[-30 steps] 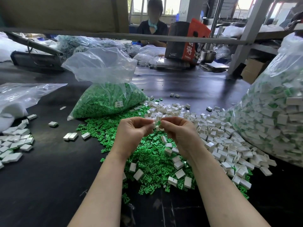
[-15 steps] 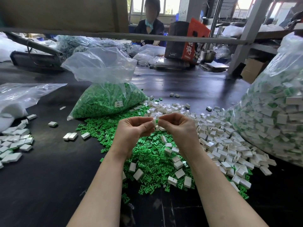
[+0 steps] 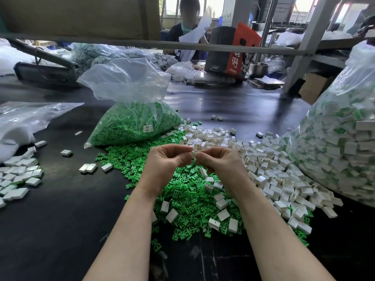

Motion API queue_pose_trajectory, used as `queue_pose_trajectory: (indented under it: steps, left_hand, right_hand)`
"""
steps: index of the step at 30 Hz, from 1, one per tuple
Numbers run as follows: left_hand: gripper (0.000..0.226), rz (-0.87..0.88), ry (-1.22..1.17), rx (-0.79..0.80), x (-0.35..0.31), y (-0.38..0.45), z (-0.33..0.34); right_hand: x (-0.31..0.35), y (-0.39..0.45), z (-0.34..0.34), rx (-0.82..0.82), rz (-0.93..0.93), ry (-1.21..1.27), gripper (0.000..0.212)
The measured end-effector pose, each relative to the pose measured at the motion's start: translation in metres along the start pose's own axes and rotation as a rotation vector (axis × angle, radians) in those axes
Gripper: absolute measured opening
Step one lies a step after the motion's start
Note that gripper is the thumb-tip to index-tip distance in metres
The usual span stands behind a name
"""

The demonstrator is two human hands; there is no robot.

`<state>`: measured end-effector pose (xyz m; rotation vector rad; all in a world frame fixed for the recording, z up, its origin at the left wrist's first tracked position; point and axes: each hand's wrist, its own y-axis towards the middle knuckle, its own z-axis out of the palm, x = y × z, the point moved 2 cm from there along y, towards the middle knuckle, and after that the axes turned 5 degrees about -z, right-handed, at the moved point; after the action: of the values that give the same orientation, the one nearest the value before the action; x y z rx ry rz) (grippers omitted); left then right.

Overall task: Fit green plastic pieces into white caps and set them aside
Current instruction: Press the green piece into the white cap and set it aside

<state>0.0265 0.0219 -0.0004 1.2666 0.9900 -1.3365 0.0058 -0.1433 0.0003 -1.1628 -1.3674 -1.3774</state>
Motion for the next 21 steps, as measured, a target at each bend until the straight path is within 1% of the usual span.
queue_pose_trajectory:
  steps: [4,7,11,17,21]
  left_hand:
    - [0.016,-0.036,-0.026,-0.002,0.003,0.0,0.001]
    - [0.015,-0.033,0.014,0.014,0.004,0.0,0.001]
    - [0.013,-0.038,0.084,0.025,0.008,0.001,0.001]
    - [0.012,-0.042,0.191,0.03,0.012,0.0,0.001]
    - [0.012,-0.038,0.183,0.04,0.011,-0.001,0.0]
  right_hand:
    - [-0.003,0.001,0.0,0.05,0.044,0.002,0.008]
    - [-0.004,0.001,0.001,0.059,0.048,-0.026,0.011]
    - [-0.006,0.0,0.002,0.064,0.04,-0.07,0.006]
    - [-0.009,0.001,0.003,0.093,0.015,-0.257,0.013]
    - [-0.01,0.0,0.003,0.109,0.007,-0.223,0.012]
